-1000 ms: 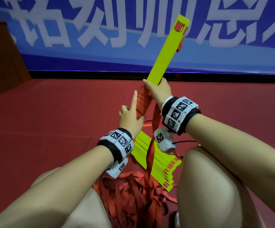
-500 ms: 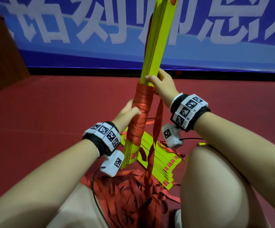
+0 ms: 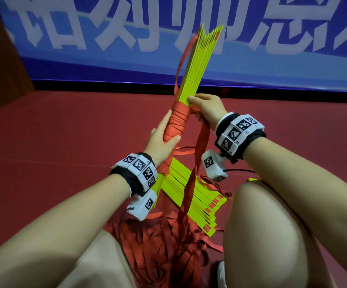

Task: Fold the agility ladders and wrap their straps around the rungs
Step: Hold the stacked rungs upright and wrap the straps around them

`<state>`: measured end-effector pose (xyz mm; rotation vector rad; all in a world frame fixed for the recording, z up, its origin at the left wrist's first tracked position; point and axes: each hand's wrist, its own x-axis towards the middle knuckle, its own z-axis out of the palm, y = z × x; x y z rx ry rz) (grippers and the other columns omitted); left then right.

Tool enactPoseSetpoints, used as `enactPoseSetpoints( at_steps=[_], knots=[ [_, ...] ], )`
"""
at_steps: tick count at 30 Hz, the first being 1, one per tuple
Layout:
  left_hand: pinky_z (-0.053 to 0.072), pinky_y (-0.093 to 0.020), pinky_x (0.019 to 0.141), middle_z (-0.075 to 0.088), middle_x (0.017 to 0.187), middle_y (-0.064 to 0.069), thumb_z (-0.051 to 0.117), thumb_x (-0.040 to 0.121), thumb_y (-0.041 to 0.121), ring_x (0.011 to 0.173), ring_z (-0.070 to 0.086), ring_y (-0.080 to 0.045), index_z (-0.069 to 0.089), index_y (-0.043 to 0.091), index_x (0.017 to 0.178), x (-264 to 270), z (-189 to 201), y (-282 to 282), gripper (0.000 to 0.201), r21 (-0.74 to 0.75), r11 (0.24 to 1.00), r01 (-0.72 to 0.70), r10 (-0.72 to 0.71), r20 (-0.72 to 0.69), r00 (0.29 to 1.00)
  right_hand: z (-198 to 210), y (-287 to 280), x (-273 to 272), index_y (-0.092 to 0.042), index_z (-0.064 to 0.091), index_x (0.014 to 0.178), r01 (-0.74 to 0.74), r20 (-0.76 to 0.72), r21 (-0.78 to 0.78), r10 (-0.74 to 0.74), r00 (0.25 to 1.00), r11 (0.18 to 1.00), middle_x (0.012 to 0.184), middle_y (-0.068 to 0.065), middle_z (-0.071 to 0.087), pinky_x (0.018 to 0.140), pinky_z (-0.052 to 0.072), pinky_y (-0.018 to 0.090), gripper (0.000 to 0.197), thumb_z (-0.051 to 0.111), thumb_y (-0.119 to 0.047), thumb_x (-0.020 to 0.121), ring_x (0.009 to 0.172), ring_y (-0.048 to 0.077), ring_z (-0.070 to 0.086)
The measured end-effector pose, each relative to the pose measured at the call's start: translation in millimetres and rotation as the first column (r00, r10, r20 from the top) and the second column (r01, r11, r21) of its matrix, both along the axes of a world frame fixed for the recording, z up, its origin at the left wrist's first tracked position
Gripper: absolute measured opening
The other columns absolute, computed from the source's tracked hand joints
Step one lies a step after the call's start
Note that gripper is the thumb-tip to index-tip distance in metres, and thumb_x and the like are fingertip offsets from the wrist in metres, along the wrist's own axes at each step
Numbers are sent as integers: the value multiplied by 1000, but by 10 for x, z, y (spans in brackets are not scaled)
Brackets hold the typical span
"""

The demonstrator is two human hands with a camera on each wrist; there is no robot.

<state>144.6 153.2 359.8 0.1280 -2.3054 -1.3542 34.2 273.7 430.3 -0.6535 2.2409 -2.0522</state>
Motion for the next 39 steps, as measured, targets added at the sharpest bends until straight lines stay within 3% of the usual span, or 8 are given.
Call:
enactPoseSetpoints(
  at_steps=[4, 7, 10, 17, 23, 27, 32, 39],
  knots=[
    [35, -22, 78, 42, 104, -7, 70, 86, 23, 89, 51, -24, 24, 42, 150, 31, -6, 31, 81, -161, 971, -176, 184, 34, 982, -24, -153, 19, -18, 57, 72, 124, 11, 61, -125, 992, 990, 61, 1, 55, 43, 37, 23, 23, 55, -27, 93, 43, 13, 50],
    [41, -31, 88, 41, 100, -6, 74, 82, 23, 97, 53, -33, 27, 42, 149, 25, -25, 27, 84, -231, 945, -231, 238, 5, 971, -59, -249, 45, -15, 63, 93, 166, 5, 56, -166, 986, 985, 79, 1, 65, 59, 48, 29, 36, 64, -49, 82, 64, 18, 61],
    [40, -30, 83, 41, 100, -5, 74, 81, 26, 96, 52, -27, 28, 42, 149, 47, 24, 23, 83, -256, 944, -210, 206, -42, 978, -61, -249, 23, -12, 61, 107, 224, -45, 22, -223, 974, 974, 99, 7, 68, 79, 51, 39, 33, 63, -37, 86, 88, 25, 64],
    [43, -25, 91, 50, 105, -2, 71, 62, 54, 95, 53, -10, 23, 40, 149, 18, 127, -101, 100, 114, 993, 34, -31, -22, 999, 94, -53, 152, -8, 62, 112, -65, -93, -199, 47, 995, 978, 77, -8, 61, 48, 37, 10, 18, 57, -13, 95, 51, -6, 52],
    [43, -6, 82, 55, 113, 10, 62, 90, 1, 88, 56, 15, 25, 16, 146, -6, 97, -64, 69, 199, 966, 167, -161, -47, 986, 177, -38, 302, -16, 57, 128, -236, -145, -109, 219, 965, 966, 84, -3, 64, 42, 37, 16, 32, 58, -17, 95, 52, 4, 51],
    [44, -13, 90, 58, 114, 10, 70, 86, 12, 97, 59, -1, 29, 22, 146, -5, 60, -38, 73, 150, 987, 61, -53, -56, 997, 125, -35, 249, -33, 52, 132, -180, -141, 79, 189, 972, 981, 70, 8, 54, 36, 34, 18, 36, 55, -32, 96, 37, 12, 43],
    [36, -5, 78, 57, 114, 7, 67, 88, 9, 100, 56, -9, 25, 24, 150, 18, 86, -46, 77, 47, 999, -10, 13, -45, 999, 45, -92, 188, -22, 65, 118, -38, -224, 108, 62, 973, 993, 64, -7, 55, 37, 32, 19, 26, 58, -29, 94, 36, 12, 38],
    [41, -20, 75, 57, 110, 3, 65, 91, 18, 92, 58, -16, 10, 27, 155, 10, 94, 120, 84, 69, 993, -94, 94, 11, 996, -32, -235, 260, -25, 41, 145, 79, -164, 86, -64, 984, 993, 104, 2, 66, 55, 50, 26, 54, 52, -37, 94, 57, 8, 56]
  ],
)
